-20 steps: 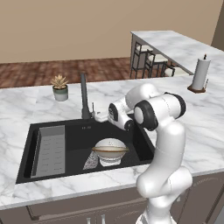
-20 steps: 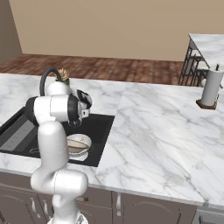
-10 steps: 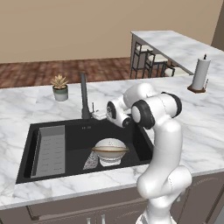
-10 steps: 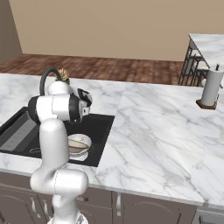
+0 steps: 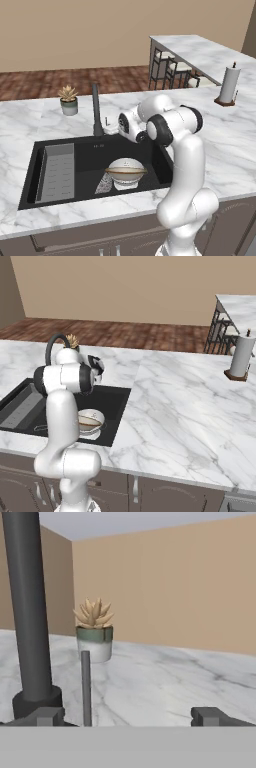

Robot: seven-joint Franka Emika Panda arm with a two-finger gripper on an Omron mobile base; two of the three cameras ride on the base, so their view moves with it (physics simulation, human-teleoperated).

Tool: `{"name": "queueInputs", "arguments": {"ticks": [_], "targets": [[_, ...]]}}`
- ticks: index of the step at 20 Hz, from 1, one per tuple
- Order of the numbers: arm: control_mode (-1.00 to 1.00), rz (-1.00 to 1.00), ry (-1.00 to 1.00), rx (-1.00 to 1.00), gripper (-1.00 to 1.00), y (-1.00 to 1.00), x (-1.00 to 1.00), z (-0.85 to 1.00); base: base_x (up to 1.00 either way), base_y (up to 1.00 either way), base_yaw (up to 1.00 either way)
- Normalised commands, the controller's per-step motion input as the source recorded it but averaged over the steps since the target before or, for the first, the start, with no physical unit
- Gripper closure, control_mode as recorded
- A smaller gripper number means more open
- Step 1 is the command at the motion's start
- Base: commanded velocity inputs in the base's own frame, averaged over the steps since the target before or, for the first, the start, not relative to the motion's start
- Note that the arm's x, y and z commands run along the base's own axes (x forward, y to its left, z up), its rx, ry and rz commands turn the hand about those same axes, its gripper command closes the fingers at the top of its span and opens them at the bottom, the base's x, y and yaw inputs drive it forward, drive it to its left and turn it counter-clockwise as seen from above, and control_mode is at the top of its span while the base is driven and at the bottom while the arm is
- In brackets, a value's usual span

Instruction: Pick the strainer and bowl and place them in the sink. Then turn on the water.

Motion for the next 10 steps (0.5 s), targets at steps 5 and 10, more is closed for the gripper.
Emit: {"name": "queueInputs", "arguments": {"ticks": [5, 10], "targets": [[-1.0, -0.04, 0.0, -0.01, -1.0, 0.36, 0.06, -0.02, 0.0, 0.0, 0.0], [-1.0, -0.04, 0.0, 0.0, -1.0, 0.31, 0.09, -0.02, 0.0, 0.0, 0.0]]}}
